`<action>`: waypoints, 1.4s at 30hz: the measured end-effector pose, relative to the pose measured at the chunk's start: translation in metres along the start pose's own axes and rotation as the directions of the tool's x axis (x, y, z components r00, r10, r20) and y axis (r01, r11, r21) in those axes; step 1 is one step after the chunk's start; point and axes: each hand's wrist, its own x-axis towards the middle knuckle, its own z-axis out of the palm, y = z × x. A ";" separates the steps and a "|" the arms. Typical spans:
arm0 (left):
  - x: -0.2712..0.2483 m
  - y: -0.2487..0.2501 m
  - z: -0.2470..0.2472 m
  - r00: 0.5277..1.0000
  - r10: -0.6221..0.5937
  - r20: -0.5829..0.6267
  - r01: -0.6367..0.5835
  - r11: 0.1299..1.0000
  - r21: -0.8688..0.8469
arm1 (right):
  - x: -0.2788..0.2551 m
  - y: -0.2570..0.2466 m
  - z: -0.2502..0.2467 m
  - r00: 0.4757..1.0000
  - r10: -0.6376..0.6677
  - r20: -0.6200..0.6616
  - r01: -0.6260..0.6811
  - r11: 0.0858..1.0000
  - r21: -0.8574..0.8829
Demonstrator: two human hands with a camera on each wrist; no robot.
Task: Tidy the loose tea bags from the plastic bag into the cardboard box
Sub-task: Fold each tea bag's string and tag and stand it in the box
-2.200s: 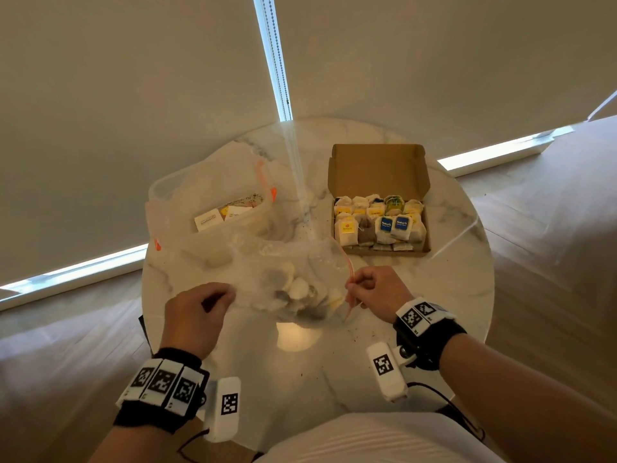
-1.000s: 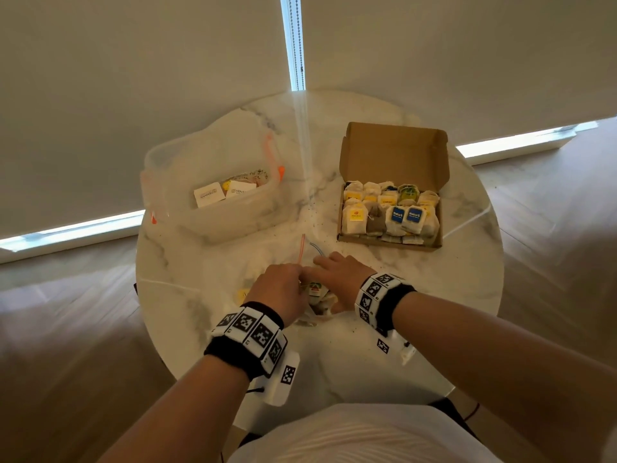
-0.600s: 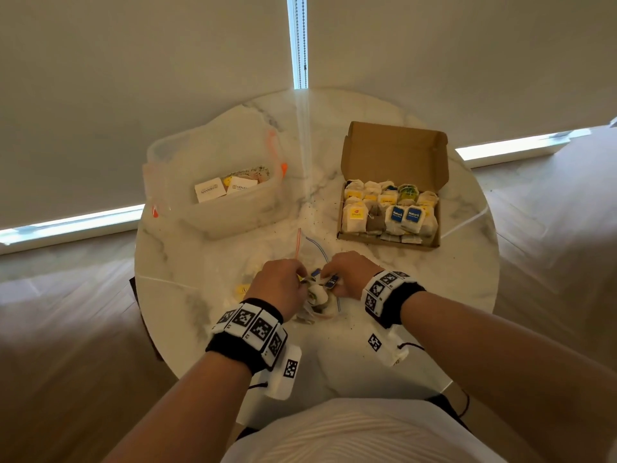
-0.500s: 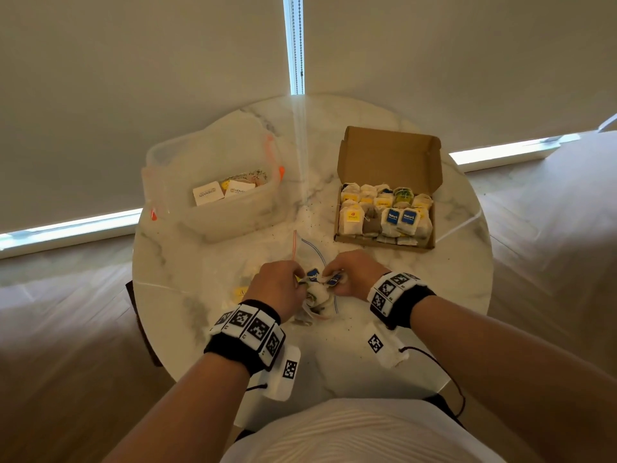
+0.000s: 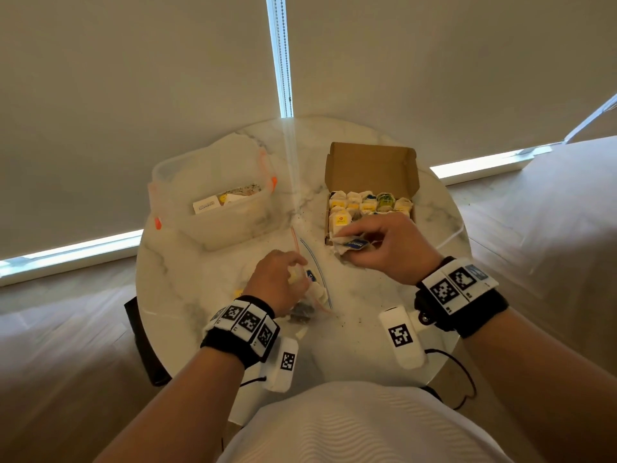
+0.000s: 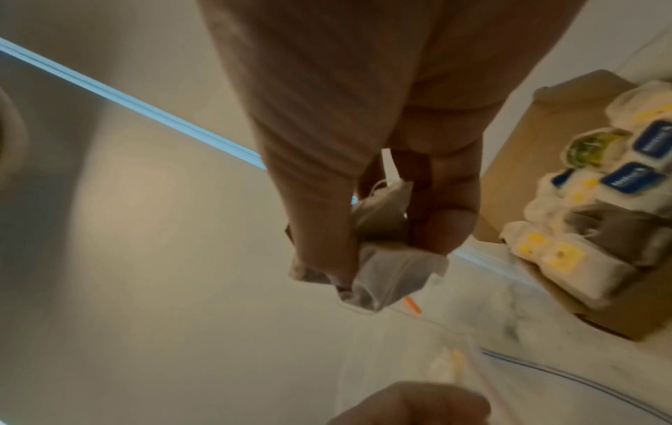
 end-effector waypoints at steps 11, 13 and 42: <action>-0.017 0.071 -0.042 0.925 0.142 0.352 0.315 0.231 -0.921 | 0.014 -0.039 0.017 0.973 -0.222 0.055 0.228 0.920 -0.317; -0.017 0.071 -0.043 0.933 0.100 0.346 0.325 0.181 -0.928 | 0.012 -0.042 0.017 0.985 -0.168 0.044 0.174 0.956 -0.236; -0.018 0.048 -0.059 0.927 0.201 0.317 0.296 0.130 -0.946 | 0.026 -0.038 0.007 0.995 -0.071 0.069 0.081 0.985 -0.150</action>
